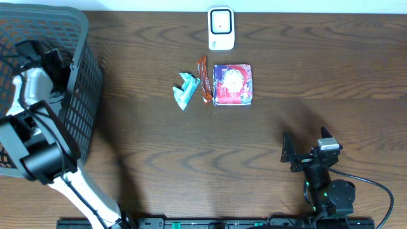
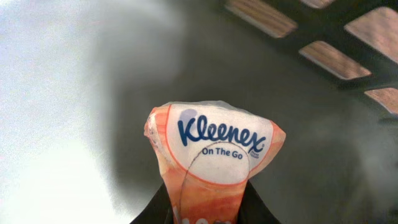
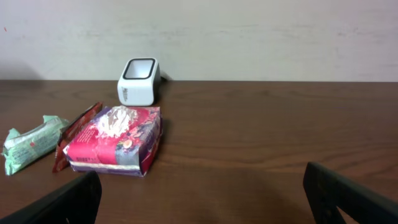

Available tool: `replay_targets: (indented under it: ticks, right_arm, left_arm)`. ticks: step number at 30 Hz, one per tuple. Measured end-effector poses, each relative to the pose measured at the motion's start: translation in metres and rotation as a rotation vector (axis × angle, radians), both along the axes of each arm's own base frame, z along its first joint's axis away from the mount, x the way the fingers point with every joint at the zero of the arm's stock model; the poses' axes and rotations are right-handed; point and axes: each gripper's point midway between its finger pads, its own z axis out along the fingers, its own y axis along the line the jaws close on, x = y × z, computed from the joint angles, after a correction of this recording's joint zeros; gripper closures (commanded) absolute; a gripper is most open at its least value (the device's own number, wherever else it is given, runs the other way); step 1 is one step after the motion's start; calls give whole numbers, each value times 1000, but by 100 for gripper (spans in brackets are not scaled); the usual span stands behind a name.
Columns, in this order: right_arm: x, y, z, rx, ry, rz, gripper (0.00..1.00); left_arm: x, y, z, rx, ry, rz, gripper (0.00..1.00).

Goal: Scan the item barcode
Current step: 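Carry the Kleenex pack and place it between the bar and box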

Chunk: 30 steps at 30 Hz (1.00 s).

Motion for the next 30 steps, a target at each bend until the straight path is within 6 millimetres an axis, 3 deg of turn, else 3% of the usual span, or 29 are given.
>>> replay_targets:
  ticks: [2, 4, 8, 11, 18, 21, 24, 27, 30]
  right_arm:
    - [0, 0, 0, 0, 0, 0, 1]
    - [0, 0, 0, 0, 0, 0, 1]
    - [0, 0, 0, 0, 0, 0, 1]
    - [0, 0, 0, 0, 0, 0, 1]
    - [0, 0, 0, 0, 0, 0, 1]
    - [0, 0, 0, 0, 0, 0, 1]
    - [0, 0, 0, 0, 0, 0, 1]
    - [0, 0, 0, 0, 0, 0, 1]
    - [0, 0, 0, 0, 0, 0, 1]
  left_arm:
    - [-5, 5, 15, 4, -22, 36, 93]
    - [-7, 11, 45, 27, -74, 63, 93]
    - [-11, 13, 141, 97, -266, 112, 93]
    - [-23, 5, 217, 110, -431, 187, 93]
    - [-49, -28, 314, -25, -699, 288, 93]
    - [-59, -61, 359, -103, -828, 246, 93]
    - [-64, -116, 389, -197, -897, 142, 93]
    - [-60, -184, 394, -289, -885, -23, 93]
    - [-51, -243, 376, -344, -811, -177, 93]
